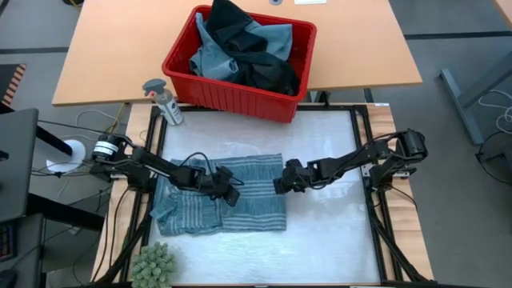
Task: Fold Laundry from Bin
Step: Fold the light blue shirt
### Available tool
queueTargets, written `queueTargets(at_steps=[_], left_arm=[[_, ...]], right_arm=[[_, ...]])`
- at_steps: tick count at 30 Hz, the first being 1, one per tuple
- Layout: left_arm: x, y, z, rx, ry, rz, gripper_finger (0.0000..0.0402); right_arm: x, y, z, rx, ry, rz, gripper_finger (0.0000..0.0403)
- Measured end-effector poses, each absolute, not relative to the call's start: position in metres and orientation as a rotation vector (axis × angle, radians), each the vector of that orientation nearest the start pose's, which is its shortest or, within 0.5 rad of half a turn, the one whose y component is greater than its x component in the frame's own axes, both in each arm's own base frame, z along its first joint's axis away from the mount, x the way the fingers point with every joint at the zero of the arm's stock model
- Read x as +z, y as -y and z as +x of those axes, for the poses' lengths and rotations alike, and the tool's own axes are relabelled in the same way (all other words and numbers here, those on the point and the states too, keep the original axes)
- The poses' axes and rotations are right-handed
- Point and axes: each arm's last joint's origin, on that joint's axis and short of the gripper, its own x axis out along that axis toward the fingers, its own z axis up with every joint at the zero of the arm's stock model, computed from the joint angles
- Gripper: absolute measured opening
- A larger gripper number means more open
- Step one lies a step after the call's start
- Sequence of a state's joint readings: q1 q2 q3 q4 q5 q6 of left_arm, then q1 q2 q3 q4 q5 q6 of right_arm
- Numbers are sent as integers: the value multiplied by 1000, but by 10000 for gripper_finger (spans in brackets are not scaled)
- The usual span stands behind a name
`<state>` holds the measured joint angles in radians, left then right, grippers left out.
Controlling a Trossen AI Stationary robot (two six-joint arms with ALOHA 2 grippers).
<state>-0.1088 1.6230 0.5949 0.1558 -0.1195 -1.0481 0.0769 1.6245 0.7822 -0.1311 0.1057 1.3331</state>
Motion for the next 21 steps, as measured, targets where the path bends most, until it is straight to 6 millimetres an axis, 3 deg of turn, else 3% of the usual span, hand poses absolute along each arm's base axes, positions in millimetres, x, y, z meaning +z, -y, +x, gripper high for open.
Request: queueTargets(at_steps=[10,17,21], left_arm=[[115,24,273,460,-760,-899,0],[115,24,274,466,-753,-904,0],[115,23,274,468,-752,-904,0]], right_arm=[[138,-20,296,-652,-765,1191,265],[122,-21,311,-605,-747,1219,264],[117,-19,311,-622,-773,1229,224]])
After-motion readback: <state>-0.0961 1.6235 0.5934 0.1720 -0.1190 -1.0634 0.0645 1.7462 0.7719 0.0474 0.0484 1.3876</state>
